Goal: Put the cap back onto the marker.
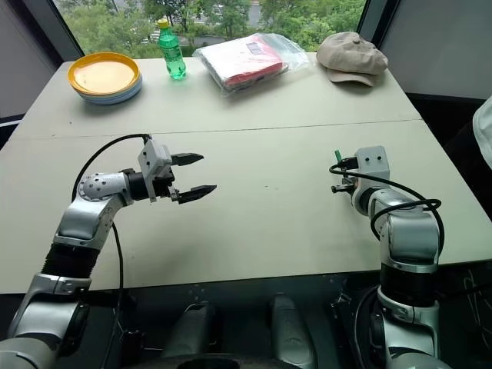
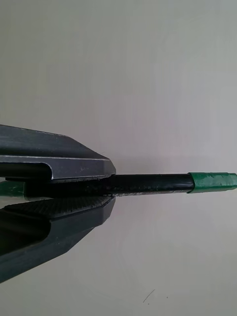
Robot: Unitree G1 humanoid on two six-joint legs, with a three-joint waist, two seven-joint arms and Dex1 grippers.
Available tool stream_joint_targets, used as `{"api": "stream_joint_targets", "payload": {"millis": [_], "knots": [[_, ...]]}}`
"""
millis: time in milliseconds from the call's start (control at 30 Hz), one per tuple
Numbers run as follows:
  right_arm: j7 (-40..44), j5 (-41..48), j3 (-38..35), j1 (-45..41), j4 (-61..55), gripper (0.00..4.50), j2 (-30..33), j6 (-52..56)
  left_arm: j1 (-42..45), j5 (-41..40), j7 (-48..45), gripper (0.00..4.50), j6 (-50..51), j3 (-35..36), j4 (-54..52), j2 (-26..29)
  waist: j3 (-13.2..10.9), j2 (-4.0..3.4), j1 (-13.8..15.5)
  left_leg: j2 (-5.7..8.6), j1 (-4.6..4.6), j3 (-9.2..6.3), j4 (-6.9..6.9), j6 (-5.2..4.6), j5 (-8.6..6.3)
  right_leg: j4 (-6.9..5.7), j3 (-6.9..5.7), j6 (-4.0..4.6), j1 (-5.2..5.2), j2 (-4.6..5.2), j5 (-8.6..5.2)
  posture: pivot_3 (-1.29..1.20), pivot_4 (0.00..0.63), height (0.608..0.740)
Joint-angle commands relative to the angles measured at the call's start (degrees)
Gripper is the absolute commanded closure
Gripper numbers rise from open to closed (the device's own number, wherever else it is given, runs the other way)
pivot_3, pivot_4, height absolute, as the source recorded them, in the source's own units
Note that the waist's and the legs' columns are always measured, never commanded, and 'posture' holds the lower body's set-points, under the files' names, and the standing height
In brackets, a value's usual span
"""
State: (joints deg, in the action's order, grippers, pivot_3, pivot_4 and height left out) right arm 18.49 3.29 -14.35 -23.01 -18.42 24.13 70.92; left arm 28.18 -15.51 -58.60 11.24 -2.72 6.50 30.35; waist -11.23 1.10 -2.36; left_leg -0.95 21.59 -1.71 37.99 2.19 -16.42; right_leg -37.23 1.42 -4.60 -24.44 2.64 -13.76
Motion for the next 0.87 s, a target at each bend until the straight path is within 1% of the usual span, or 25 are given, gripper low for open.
{"api": "stream_joint_targets", "payload": {"millis": [33,133,200,233,433,467,567,867], "knots": [[-0.3,1.3,-0.9,-0.3,-0.7,4.5,0.8,-0.2,1.2,-1.5,-1.5,0.01,1.1,0.2,-2.7,0.9,0.0,0.0,0.0,0.0,0.0,0.0,0.0,0.0,0.0,0.0,0.0,0.0,0.0,0.0,0.0,0.0,0.15,0.74],[-0.2,2.0,-0.6,0.3,-1.0,4.5,1.3,0.2,0.9,-2.3,-3.5,0.01,2.5,-0.3,-3.6,1.5,0.0,0.0,0.0,0.0,0.0,0.0,0.0,0.0,0.0,0.01,0.0,0.0,0.0,0.0,0.0,0.0,0.15,0.74],[-0.3,2.4,-0.5,0.5,-1.1,3.51,1.4,0.3,0.8,-2.8,-4.5,0.0,3.1,-0.4,-4.1,1.7,0.0,0.0,0.0,0.0,0.0,0.0,0.0,0.0,0.0,0.01,0.0,0.0,0.0,0.0,0.0,0.0,0.15,0.74],[-0.4,2.6,-0.5,0.6,-1.2,3.16,1.6,0.3,0.7,-3.2,-4.9,0.0,3.5,-0.4,-4.4,1.8,0.0,0.0,0.0,0.0,0.0,0.0,0.0,0.0,0.0,0.01,0.0,0.0,0.0,0.0,0.0,0.0,0.15,0.74],[-0.8,3.5,-0.4,1.0,-1.4,0.15,2.0,0.4,1.0,-3.3,-6.2,0.0,3.9,-0.6,-4.6,2.3,0.0,0.0,0.0,0.0,0.0,0.0,0.0,0.0,0.0,0.01,0.0,0.0,0.0,0.0,0.0,0.0,0.15,0.74],[-0.8,3.6,-0.4,1.0,-1.5,0.07,2.1,0.3,1.1,-3.3,-6.2,0.0,3.9,-0.6,-4.6,2.3,0.0,0.0,0.0,0.0,0.0,0.0,0.0,0.0,0.0,0.01,0.0,0.0,0.0,-0.01,-0.01,0.0,0.15,0.74],[-0.8,4.2,-0.6,1.1,-2.2,0.07,2.4,1.1,1.5,-3.1,-6.2,0.0,3.8,-0.7,-4.1,2.2,0.0,0.0,0.0,0.0,0.01,0.0,0.0,0.0,0.0,0.01,0.0,0.0,0.0,0.0,-0.01,0.0,0.15,0.74],[2.6,8.7,-0.8,0.7,-9.3,0.07,7.4,6.5,1.6,-2.7,-6.8,0.0,2.5,-0.7,-2.1,2.0,0.0,0.0,0.0,0.0,0.02,-0.01,0.0,0.0,0.0,0.03,0.0,-0.01,0.0,-0.01,-0.01,0.0,0.15,0.74]]}}
